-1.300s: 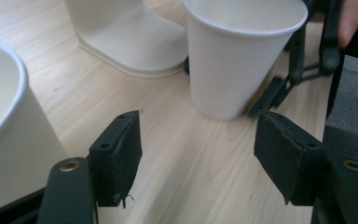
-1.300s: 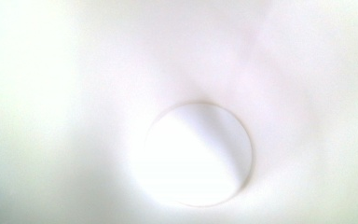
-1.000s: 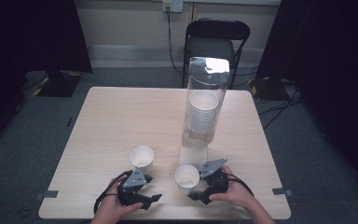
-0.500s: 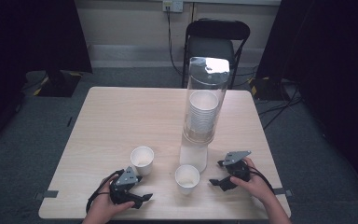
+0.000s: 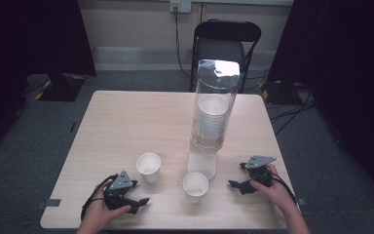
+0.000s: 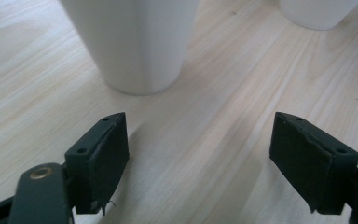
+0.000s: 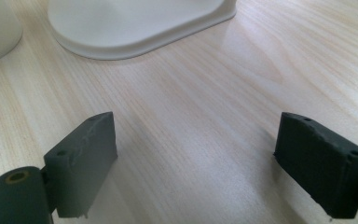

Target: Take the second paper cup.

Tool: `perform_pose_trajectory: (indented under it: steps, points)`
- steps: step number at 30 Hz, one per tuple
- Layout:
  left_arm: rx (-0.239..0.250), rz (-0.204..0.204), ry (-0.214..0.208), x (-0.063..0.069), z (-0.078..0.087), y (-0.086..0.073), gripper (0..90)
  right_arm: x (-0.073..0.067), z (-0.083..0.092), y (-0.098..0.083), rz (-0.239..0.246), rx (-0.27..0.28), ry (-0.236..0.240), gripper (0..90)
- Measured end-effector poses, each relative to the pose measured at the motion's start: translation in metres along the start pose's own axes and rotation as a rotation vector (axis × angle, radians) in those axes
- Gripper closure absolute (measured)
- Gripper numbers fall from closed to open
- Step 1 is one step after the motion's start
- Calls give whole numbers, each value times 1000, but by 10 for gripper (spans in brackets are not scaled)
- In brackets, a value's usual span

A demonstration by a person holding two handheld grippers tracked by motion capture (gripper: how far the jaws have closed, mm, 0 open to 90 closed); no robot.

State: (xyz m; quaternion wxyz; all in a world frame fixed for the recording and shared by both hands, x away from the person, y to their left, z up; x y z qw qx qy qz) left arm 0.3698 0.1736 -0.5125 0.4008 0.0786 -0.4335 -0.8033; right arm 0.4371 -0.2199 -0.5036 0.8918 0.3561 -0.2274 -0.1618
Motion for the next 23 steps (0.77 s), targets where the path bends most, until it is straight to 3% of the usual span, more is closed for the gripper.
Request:
perform_pose_trajectory:
  steps: [6, 9, 12, 15, 23]
  points:
    - [11, 31, 29, -13, 7, -3, 187, 2, 1, -1, -4, 0, -8, 120]
    - [17, 17, 49, -20, 10, -5, 185, 2, 1, -1, -4, 0, -8, 120]
    - [24, -27, 52, -24, 11, -7, 170, 2, 1, -1, -4, 0, -8, 120]
    - [14, -42, 72, -22, 10, -9, 155, 2, 1, -1, -4, 0, -8, 120]
    - [17, -40, 75, -22, 10, -9, 135, 2, 1, -1, -8, -2, -12, 119]
Point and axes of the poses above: each handheld gripper's, and its own axes: z roughly backward along the jaws, y roughly out of its top, x roughly to its right, the point moved 7 cm from there along -z, roughly forward along the jaws, and after that the axes turned 15 degrees about z, right-handed, at the moved point
